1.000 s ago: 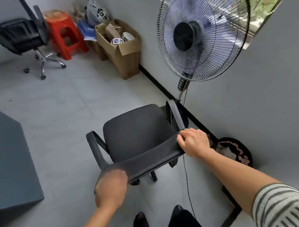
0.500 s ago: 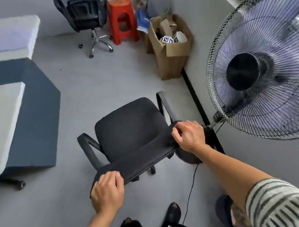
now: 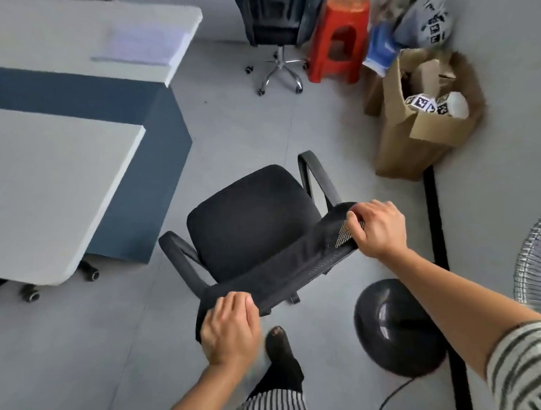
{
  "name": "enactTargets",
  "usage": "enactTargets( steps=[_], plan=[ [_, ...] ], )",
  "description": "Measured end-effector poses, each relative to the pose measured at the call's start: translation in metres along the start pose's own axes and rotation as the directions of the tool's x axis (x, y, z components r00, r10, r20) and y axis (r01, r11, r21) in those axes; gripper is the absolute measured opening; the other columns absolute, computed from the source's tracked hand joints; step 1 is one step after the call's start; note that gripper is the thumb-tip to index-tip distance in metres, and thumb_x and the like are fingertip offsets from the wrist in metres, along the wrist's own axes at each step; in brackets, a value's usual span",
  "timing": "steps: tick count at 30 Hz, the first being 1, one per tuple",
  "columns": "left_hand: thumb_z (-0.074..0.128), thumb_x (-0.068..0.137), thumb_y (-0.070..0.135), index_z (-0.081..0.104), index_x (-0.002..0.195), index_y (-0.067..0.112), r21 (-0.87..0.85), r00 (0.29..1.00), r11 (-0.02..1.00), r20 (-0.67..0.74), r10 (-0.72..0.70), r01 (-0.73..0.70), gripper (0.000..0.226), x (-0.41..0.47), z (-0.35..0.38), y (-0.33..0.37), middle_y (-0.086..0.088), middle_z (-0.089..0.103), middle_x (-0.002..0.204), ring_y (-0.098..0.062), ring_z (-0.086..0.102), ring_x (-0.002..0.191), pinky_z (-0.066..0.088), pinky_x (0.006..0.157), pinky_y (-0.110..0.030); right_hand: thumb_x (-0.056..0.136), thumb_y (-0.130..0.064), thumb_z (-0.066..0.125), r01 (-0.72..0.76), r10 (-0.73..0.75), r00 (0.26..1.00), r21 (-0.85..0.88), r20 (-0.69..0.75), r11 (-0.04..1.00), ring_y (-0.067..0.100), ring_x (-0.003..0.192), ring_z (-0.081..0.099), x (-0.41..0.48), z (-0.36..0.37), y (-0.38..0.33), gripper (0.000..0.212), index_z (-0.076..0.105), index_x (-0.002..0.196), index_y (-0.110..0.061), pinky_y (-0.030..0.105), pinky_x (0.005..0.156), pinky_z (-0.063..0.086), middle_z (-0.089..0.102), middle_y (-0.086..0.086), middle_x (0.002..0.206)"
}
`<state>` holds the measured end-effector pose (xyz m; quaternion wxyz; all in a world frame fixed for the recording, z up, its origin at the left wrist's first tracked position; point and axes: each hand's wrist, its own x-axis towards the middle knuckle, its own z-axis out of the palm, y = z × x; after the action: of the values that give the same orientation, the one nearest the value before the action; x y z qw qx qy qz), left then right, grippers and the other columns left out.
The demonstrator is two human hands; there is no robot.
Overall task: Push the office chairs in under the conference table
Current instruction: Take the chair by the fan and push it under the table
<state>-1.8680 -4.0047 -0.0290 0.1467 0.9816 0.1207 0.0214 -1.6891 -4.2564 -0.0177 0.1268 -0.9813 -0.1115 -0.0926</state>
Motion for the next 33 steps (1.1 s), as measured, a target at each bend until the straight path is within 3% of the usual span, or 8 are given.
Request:
enactTargets(
  steps=[10, 18, 24, 30, 33],
  plan=[
    [0.032, 0.089, 0.028, 0.062, 0.075, 0.013, 0.04, 0.995, 0.997, -0.078, -0.057, 0.06, 0.037, 0.14, -0.008, -0.04, -0.001, 0.066, 0.071, -0.025, 0.059, 0.064, 0.045, 0.055, -0.034, 0.085, -0.035, 0.039, 0.092, -0.092, 0.995, -0.001, -0.047, 0.996, 0.025, 0.058, 0.05, 0.145, 0.052, -0.04, 0.035, 0.057, 0.062, -0.016, 0.027, 0.063, 0.021, 0.058, 0.0, 0.057],
    [0.031, 0.089, 0.029, 0.06, 0.071, 0.013, 0.056, 0.968, 0.979, -0.173, -0.182, 0.194, 0.038, 0.227, -0.005, -0.047, -0.001, 0.063, 0.066, -0.024, 0.057, 0.062, 0.044, 0.055, -0.034, 0.084, -0.036, 0.037, 0.212, -0.21, 0.977, 0.062, -0.037, 0.975, 0.026, 0.06, 0.054, 0.259, 0.085, -0.057, 0.037, 0.061, 0.065, -0.015, 0.029, 0.062, 0.031, 0.06, 0.001, 0.06],
    [0.03, 0.091, 0.027, 0.06, 0.07, 0.011, 0.073, 0.922, 0.945, -0.258, -0.29, 0.318, 0.04, 0.29, 0.002, -0.036, -0.002, 0.061, 0.064, -0.024, 0.054, 0.06, 0.043, 0.053, -0.033, 0.083, -0.036, 0.037, 0.331, -0.328, 0.943, 0.126, -0.048, 0.935, 0.026, 0.058, 0.053, 0.357, 0.11, -0.072, 0.037, 0.061, 0.063, -0.015, 0.027, 0.062, 0.03, 0.06, 0.0, 0.057],
    [0.029, 0.09, 0.025, 0.06, 0.07, 0.01, 0.102, 0.843, 0.864, -0.302, -0.445, 0.493, 0.04, 0.348, 0.002, -0.025, -0.004, 0.06, 0.063, -0.025, 0.054, 0.059, 0.044, 0.051, -0.035, 0.083, -0.04, 0.033, 0.448, -0.463, 0.884, 0.163, 0.064, 0.879, 0.025, 0.062, 0.055, 0.446, 0.137, -0.094, 0.042, 0.062, 0.064, -0.016, 0.029, 0.064, 0.034, 0.063, 0.0, 0.061],
    [0.027, 0.09, 0.026, 0.057, 0.066, 0.009, 0.126, 0.803, 0.821, -0.337, -0.492, 0.557, 0.042, 0.373, 0.001, -0.024, -0.005, 0.056, 0.059, -0.023, 0.05, 0.055, 0.037, 0.049, -0.031, 0.083, -0.04, 0.033, 0.507, -0.525, 0.848, 0.169, 0.078, 0.845, 0.025, 0.06, 0.054, 0.479, 0.143, -0.108, 0.042, 0.062, 0.063, -0.017, 0.028, 0.063, 0.033, 0.062, -0.001, 0.06]
  ],
)
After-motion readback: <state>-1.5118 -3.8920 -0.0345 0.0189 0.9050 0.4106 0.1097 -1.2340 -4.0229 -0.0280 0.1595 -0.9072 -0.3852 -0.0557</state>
